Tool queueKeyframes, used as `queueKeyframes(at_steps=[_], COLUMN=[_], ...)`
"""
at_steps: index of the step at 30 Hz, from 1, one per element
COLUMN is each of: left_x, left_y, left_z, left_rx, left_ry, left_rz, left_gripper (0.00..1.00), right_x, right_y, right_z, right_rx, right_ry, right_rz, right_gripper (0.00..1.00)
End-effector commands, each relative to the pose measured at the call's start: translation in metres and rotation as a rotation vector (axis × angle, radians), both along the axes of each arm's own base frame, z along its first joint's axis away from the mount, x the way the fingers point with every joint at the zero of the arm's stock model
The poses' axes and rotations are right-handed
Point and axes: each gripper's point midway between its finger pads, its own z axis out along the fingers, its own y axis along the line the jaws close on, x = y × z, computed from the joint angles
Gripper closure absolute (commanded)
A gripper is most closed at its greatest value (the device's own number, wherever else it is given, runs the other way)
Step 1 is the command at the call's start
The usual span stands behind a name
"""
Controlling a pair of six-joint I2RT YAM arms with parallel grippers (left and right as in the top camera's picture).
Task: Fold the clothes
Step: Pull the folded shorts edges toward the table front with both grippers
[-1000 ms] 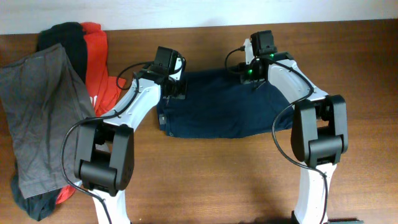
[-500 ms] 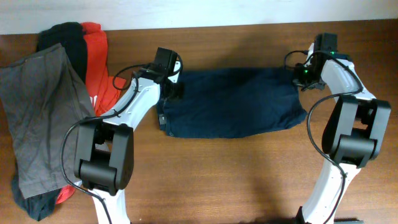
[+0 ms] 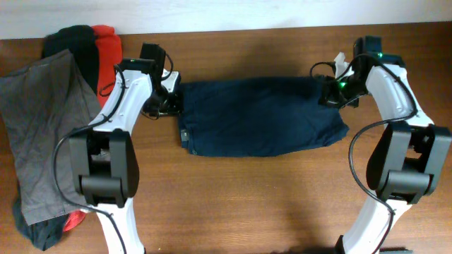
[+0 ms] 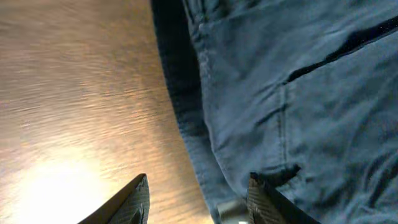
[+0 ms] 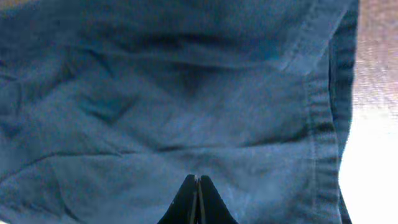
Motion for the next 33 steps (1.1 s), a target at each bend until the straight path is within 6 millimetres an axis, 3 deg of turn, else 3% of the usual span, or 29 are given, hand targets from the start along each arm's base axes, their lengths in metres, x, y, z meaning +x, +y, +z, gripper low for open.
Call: queueKeyframes(at_steps=[1, 9, 14, 20, 25, 28, 30, 33], left_x=[-0.002, -0.006, -0.015, -0.017, -0.026, -0.026, -0.027, -0.027], left_y=[-0.014, -0.034, -0.032, -0.033, -0.065, -0.080, -0.083, -0.073], left_z=[-0.014, -0.022, -0.053, -0.060, -0.058, -0.058, -0.058, -0.057], left_rx=[-0.122, -0.243, -0.243, -0.247, -0.314, -0.313, -0.312, -0.312], left_ry=[0.036, 0.028, 0.110, 0.129, 0.141, 0.124, 0.125, 0.139], left_rz=[-0.067, -0.202, -0.194, -0.191, -0.242, -0.279, -0.285, -0.257], left_gripper=[0.47, 0.31, 0.31, 0.31, 0.31, 0.58, 0.95, 1.00], right_x=[-0.007, -0.008, -0.014, -0.013, -0.013, -0.014, -0.016, -0.016], right_y=[0.005, 0.005, 0.004, 0.001, 0.002, 0.002, 0.002, 0.006], right_z=[-0.017, -0.031, -0.041, -0.042, -0.048, -0.051, -0.053, -0.052], right_rx=[0.018, 0.015, 0.010, 0.002, 0.005, 0.006, 0.008, 0.027], right_ry=[0.022, 0.010, 0.024, 0.022, 0.034, 0.042, 0.050, 0.050], right_rz=[0.018, 0.018, 0.013, 0.010, 0.006, 0.006, 0.008, 0.012], right_gripper=[0.96, 0.96, 0.96, 0.96, 0.96, 0.96, 0.96, 0.96])
